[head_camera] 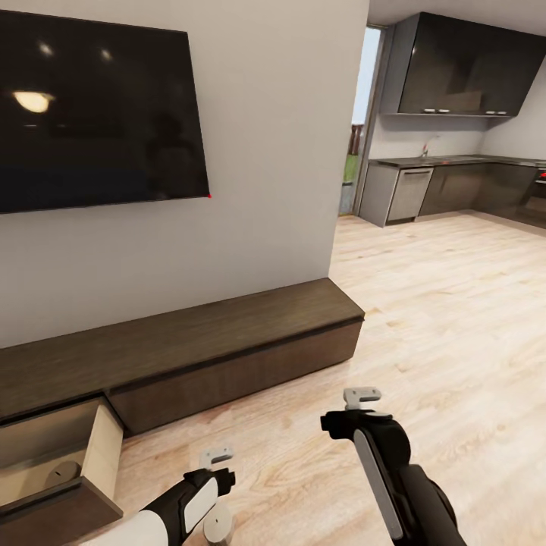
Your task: Place each of the two pumpkins and all three candles from the living room inside a cabinet in the living room (use any cabinet), then make sure every cabinet is closed, and position the cauldron so it is next to a table in the living room.
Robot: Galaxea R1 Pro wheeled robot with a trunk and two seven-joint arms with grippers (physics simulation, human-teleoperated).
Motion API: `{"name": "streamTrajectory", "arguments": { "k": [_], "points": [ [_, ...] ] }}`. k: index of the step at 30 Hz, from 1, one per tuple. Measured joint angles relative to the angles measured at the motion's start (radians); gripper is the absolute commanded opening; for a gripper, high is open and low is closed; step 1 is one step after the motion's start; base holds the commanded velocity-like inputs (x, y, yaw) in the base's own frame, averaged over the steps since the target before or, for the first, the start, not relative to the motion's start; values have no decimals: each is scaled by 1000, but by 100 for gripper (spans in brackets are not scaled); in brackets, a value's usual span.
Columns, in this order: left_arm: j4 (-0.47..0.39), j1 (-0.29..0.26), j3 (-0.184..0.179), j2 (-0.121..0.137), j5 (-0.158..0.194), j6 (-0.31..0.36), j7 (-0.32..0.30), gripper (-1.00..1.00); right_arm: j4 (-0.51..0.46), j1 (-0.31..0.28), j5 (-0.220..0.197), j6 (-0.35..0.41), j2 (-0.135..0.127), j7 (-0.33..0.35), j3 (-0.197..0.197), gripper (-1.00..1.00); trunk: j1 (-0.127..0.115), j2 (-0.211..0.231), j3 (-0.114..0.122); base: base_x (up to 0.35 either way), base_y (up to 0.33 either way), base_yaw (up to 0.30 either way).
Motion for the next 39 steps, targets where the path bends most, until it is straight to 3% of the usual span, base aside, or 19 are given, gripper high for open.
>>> {"name": "streamTrajectory", "arguments": {
  "k": [7,16,23,39],
  "points": [
    [19,0,5,7,-2,3,-90,100,-24,7,1,2,5,0,45,100,0,0,0,0,0,0],
    [90,-1,52,40,0,24,-184,100,-26,7,3,2,6,-1,71,100,0,0,0,0,0,0],
    [94,-1,61,59,1,33,-210,100,-26,7,2,2,5,-1,71,100,0,0,0,0,0,0],
    [94,0,60,62,-7,35,-207,100,-26,7,1,2,5,0,72,100,0,0,0,105,0,0]
  ]
}}
